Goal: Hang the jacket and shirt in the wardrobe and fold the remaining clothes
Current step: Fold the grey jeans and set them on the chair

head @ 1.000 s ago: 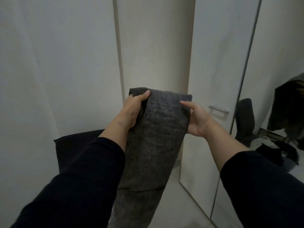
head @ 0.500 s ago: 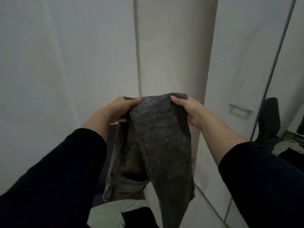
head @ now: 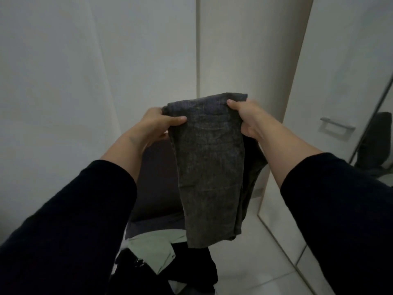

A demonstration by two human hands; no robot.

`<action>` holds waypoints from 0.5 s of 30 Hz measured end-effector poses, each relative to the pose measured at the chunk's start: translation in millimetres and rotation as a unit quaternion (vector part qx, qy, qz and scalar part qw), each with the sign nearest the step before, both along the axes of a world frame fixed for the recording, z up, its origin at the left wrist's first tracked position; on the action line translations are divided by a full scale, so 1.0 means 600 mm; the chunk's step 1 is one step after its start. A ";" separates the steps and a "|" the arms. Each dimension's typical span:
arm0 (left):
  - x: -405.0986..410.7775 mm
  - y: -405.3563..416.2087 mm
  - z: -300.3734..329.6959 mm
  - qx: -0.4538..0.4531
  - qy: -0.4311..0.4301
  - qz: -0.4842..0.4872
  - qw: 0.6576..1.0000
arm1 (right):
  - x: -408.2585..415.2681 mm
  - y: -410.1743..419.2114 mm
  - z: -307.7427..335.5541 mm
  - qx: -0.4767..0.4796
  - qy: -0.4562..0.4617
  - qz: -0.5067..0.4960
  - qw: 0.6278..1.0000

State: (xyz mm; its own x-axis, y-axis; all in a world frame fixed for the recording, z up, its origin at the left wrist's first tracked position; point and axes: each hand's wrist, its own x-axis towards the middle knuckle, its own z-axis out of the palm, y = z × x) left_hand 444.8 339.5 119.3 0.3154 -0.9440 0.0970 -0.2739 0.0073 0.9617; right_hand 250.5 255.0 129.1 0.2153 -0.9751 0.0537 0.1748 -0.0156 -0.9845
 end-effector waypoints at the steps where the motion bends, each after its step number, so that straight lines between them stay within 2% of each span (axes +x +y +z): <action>1: 0.001 0.003 -0.001 -0.029 -0.004 0.014 0.999 | 0.000 -0.002 -0.002 -0.007 0.033 -0.004 0.999; 3: 0.001 0.004 -0.011 -0.083 -0.024 0.037 0.996 | -0.003 -0.002 -0.002 -0.044 0.140 -0.021 0.989; 6: 0.006 -0.008 -0.036 -0.149 -0.068 0.076 0.984 | -0.011 0.001 0.002 -0.137 0.304 -0.070 0.940; 9: 0.008 -0.008 -0.047 -0.150 -0.133 0.114 0.973 | -0.014 -0.008 -0.001 -0.157 0.349 -0.120 0.916; 12: 0.006 -0.003 -0.054 -0.200 -0.081 0.082 0.973 | -0.007 -0.004 -0.011 -0.151 0.364 -0.168 0.904; 15: 0.003 0.012 -0.056 -0.205 -0.057 0.080 0.974 | 0.002 0.008 -0.022 -0.170 0.384 -0.210 0.883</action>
State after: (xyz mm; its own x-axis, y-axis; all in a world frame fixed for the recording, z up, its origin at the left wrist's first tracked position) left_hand 446.4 347.0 85.4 0.4205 -0.7577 0.4991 -0.4081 0.3333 0.8499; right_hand 251.6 259.5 116.0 -0.0603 -0.9332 0.3544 -0.6343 -0.2383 -0.7355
